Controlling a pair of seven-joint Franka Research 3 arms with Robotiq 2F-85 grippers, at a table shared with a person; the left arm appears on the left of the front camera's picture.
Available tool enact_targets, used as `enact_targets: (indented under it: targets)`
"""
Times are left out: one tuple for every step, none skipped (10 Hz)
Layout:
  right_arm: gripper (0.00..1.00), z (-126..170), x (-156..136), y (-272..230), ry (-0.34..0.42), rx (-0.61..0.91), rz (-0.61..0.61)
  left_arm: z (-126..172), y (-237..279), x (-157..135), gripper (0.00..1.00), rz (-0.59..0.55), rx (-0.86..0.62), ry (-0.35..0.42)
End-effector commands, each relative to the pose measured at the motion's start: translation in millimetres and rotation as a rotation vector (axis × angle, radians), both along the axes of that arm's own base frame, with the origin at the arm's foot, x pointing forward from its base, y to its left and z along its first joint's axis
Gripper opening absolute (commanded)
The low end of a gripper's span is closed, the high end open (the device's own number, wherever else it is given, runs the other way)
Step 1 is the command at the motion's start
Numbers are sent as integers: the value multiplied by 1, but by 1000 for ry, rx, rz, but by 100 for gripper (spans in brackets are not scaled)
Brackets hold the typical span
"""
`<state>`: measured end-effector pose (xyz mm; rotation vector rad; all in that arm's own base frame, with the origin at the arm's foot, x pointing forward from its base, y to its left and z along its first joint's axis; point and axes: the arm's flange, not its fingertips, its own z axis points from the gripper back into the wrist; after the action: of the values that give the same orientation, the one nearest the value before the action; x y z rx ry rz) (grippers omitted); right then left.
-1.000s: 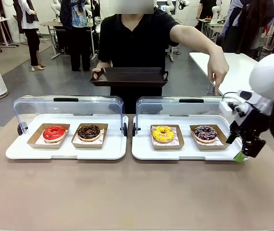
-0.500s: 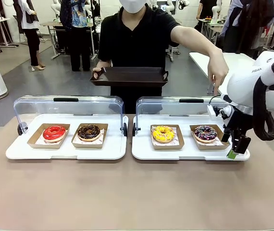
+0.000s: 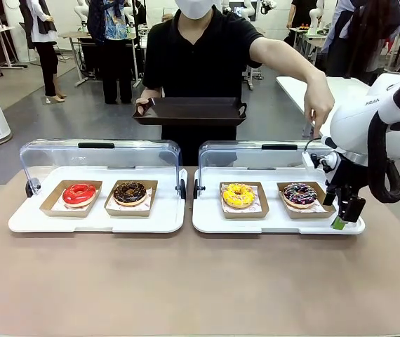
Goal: Provide the desired donut to the person.
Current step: Pick up and lift the Paper togo box containing the Donut pointed at by the person.
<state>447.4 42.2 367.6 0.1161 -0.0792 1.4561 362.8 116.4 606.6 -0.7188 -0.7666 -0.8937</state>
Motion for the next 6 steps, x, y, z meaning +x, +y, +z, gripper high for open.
enact_targets:
  targets:
    - [100, -1, -4, 0, 2, 7, -5, 2, 2, -1, 100, -1, -10, 1]
    - [100, 0, 0, 0, 0, 0, 0, 2, 2, -1, 100, -1, -10, 1]
    - [100, -9, 7, -1, -17, 18, 9, 2, 2, -1, 100, -1, -10, 1]
    - [100, -15, 10, -2, -56, 9, 13, 2, 2, -1, 100, -1, -10, 1]
    - [100, -21, 10, -4, -92, -3, 22, 2, 2, -1, 100, -1, -10, 1]
    - [100, -24, 11, -7, -87, -17, 20, 2, 2, -1, 100, -1, -10, 1]
